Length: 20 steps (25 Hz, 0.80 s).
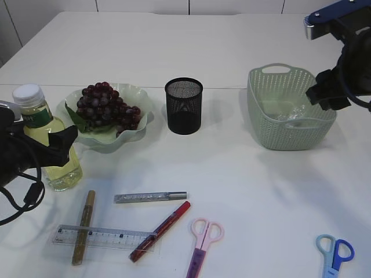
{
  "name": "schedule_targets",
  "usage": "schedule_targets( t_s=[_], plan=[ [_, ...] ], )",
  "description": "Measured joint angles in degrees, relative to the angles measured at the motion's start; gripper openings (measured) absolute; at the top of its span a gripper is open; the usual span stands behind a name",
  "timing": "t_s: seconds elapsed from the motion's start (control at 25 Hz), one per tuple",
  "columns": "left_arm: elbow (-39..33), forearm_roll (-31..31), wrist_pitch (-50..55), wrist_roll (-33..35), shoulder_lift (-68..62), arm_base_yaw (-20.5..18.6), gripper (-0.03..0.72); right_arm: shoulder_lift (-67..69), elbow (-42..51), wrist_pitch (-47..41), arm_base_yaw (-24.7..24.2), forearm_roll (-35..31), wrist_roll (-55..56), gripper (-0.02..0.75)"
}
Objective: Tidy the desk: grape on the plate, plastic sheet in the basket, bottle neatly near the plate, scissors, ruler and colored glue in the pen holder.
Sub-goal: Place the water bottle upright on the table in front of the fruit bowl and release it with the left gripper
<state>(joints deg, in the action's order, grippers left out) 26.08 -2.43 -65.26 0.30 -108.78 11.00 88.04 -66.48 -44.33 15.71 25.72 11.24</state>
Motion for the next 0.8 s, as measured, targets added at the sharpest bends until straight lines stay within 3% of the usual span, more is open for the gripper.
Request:
schedule_targets(
  t_s=[0.8],
  plan=[
    [0.0, 0.9, 0.0, 1.2, 3.1, 0.0, 0.610, 0.0, 0.0, 0.0, 0.0, 0.2, 0.0, 0.493]
  ],
)
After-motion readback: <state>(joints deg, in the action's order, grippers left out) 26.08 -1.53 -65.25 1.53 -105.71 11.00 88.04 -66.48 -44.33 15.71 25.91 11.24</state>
